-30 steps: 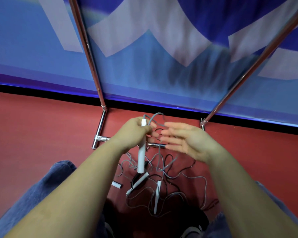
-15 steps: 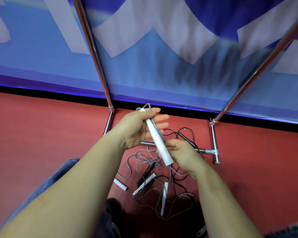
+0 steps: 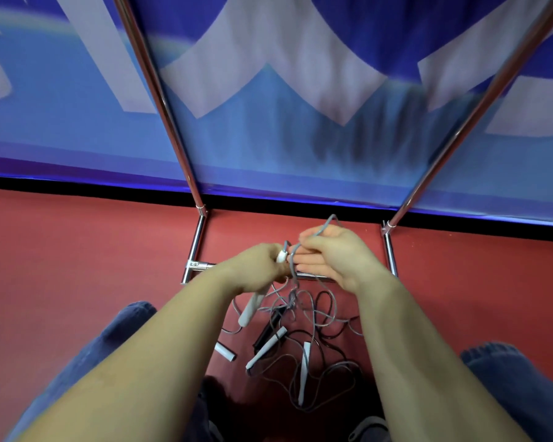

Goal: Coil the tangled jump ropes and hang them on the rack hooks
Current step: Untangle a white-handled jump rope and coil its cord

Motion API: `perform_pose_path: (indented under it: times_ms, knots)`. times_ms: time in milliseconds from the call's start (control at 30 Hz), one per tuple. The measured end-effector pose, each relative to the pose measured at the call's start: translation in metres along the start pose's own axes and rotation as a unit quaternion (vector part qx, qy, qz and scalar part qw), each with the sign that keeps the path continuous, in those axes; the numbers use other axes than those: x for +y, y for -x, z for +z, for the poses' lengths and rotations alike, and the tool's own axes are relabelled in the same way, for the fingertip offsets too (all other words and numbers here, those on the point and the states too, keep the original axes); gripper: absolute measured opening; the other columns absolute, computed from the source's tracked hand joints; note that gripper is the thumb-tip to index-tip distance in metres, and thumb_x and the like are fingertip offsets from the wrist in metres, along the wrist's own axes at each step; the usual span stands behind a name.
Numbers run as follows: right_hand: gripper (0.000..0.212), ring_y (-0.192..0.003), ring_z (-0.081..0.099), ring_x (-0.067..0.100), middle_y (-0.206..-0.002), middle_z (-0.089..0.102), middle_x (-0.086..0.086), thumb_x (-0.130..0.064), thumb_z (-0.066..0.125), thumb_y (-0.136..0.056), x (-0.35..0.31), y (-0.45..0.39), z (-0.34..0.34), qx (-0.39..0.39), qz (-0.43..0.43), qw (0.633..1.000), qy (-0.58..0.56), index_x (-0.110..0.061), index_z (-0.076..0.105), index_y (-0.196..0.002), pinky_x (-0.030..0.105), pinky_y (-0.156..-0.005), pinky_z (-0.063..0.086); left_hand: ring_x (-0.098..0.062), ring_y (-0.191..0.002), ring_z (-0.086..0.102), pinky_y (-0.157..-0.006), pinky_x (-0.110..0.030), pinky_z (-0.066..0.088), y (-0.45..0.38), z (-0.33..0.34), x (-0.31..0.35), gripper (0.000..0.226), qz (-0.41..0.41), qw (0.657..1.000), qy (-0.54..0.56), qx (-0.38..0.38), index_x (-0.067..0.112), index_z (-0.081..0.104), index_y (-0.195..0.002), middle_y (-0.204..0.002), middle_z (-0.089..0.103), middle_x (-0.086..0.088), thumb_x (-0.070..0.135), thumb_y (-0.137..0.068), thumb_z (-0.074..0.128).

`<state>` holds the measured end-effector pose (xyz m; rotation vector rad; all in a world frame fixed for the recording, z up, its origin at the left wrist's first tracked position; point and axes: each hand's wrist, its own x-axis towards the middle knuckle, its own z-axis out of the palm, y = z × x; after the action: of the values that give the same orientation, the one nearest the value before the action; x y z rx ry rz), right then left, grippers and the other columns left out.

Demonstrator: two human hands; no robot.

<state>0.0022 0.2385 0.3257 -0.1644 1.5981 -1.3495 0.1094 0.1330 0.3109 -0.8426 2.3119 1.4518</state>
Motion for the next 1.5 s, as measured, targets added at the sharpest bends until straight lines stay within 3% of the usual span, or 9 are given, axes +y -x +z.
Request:
perform_pose_path:
  times_ms: [200,500,600,700,867,1067,1233,1400,1500]
  knots:
    - [0.017,-0.051,0.065,0.015,-0.071,0.063,0.011,-0.001,0.054,-0.093,-0.014,0.017,0.026,0.068,-0.043,0.997,0.0,-0.011,0.055,-0.079,0.024,-0.05,0.056,-0.003,-0.058,0.059,-0.055,-0.013,0.044,0.019,-0.006,0.009,0.026,0.016,0.993,0.11,-0.037,0.014,0.061,-0.081,-0.067,0.065,0.007,-0.005,-0.093,0.048]
    - [0.006,-0.074,0.065,0.019,-0.085,0.065,0.011,-0.003,0.053,-0.094,-0.025,0.044,0.03,0.083,-0.07,0.992,-0.07,-0.006,0.057,-0.097,0.023,-0.06,0.057,-0.002,-0.063,0.066,-0.067,-0.017,0.054,0.035,-0.009,0.014,0.015,0.066,0.972,0.215,-0.066,0.014,0.055,-0.088,-0.074,0.066,0.005,0.003,-0.097,0.049]
    - [0.038,-0.086,0.061,0.018,-0.098,0.064,0.01,0.001,0.058,-0.088,-0.02,0.046,0.023,0.065,-0.029,0.99,0.125,-0.009,0.053,-0.124,0.032,-0.077,0.055,-0.007,-0.06,0.068,-0.068,-0.023,0.054,0.033,-0.017,0.013,0.016,0.06,0.964,0.257,0.014,0.013,0.053,-0.084,-0.065,0.068,0.003,0.008,-0.098,0.049]
    - [0.03,-0.075,0.056,0.014,-0.084,0.062,0.0,-0.003,0.065,-0.081,-0.007,0.05,0.02,0.019,-0.031,0.92,0.389,-0.015,0.063,-0.109,0.03,-0.072,0.048,-0.012,-0.059,0.069,-0.058,-0.023,0.057,0.034,-0.026,0.02,0.017,0.059,0.922,0.381,0.038,0.01,0.053,-0.084,-0.065,0.068,-0.004,0.009,-0.099,0.046]
    - [0.015,-0.066,0.057,0.02,-0.072,0.062,0.008,-0.015,0.059,-0.09,0.001,0.048,0.023,0.049,-0.082,0.924,0.369,-0.01,0.063,-0.077,0.043,-0.074,0.054,-0.017,-0.064,0.071,-0.065,-0.029,0.058,0.035,-0.034,0.03,0.017,0.073,0.863,0.499,0.021,0.008,0.057,-0.09,-0.07,0.072,-0.005,0.01,-0.1,0.043]
    - [0.01,-0.058,0.067,0.012,-0.08,0.067,0.01,-0.01,0.053,-0.095,-0.006,0.054,0.023,0.079,-0.069,0.993,0.059,-0.01,0.06,-0.088,0.02,-0.054,0.056,-0.003,-0.074,0.058,-0.078,-0.021,0.043,0.032,-0.025,0.016,0.017,0.082,0.981,0.171,-0.027,0.014,0.068,-0.102,-0.086,0.067,0.002,0.007,-0.094,0.055]
    - [0.011,-0.069,0.068,0.017,-0.086,0.068,0.011,-0.01,0.051,-0.095,-0.014,0.052,0.015,0.099,-0.07,0.989,-0.085,-0.008,0.061,-0.09,0.022,-0.058,0.058,-0.009,-0.077,0.057,-0.065,-0.011,0.044,0.035,-0.018,0.015,0.021,0.056,0.98,0.167,-0.089,-0.001,0.062,-0.111,-0.099,0.065,-0.008,-0.003,-0.095,0.048]
    - [0.01,-0.079,0.069,0.016,-0.092,0.069,0.009,-0.011,0.051,-0.095,-0.02,0.042,0.006,0.062,-0.064,0.994,-0.067,-0.009,0.061,-0.095,0.023,-0.064,0.058,-0.008,-0.064,0.061,-0.062,-0.017,0.049,0.032,-0.017,0.013,0.011,0.067,0.979,0.186,-0.046,0.008,0.058,-0.088,-0.081,0.067,-0.004,0.003,-0.096,0.052]
    - [0.022,-0.087,0.067,0.017,-0.098,0.068,0.006,-0.004,0.056,-0.091,-0.017,0.033,0.002,0.007,-0.04,0.994,0.099,-0.015,0.057,-0.109,0.026,-0.077,0.055,-0.005,-0.054,0.064,-0.053,-0.014,0.049,0.028,-0.02,0.012,0.016,0.063,0.967,0.246,0.019,0.01,0.055,-0.082,-0.076,0.066,-0.006,0.002,-0.096,0.051]
